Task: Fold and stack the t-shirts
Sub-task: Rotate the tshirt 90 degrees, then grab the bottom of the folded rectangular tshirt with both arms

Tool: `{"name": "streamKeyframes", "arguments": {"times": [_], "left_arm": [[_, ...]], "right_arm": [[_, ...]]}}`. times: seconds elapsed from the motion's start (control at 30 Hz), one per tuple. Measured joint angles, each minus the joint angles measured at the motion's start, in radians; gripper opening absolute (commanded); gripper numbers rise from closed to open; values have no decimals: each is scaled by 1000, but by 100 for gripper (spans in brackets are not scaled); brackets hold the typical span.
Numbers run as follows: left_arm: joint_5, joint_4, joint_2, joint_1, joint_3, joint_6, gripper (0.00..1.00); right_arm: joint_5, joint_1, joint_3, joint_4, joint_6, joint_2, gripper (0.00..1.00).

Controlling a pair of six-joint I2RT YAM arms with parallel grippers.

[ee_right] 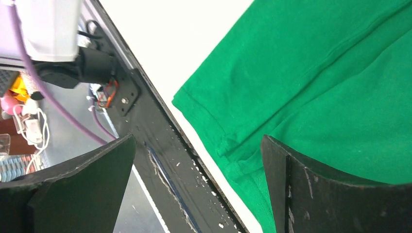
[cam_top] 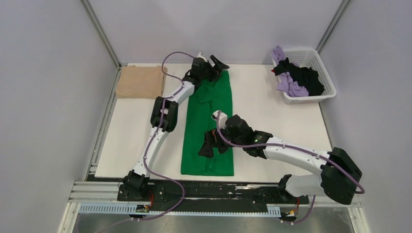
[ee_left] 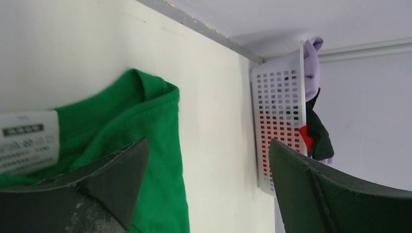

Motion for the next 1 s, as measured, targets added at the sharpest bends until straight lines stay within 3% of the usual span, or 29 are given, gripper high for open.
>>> {"name": "streamKeyframes", "arguments": {"times": [0.23,0.37,0.5,0.73,1.0], "left_arm": [[52,-116,-247,-9,-178,159,100],[73,-165,-532,-12,-412,267,100],[51,-184,-877,-19,-710,374,100],[-148,-266,-1433,-59,-1260,477,100],[-272,-485,-1720,-61,-1718,459,100]], "right_arm": [[73,0,-109,29,2,-261,100],[69,0,-142,26,8,-308,100],[17,0,-145,21,9,-242,100],[-89,2,-145,55,8,-40,100],[-164,28,-123,126,11,135,100]]}}
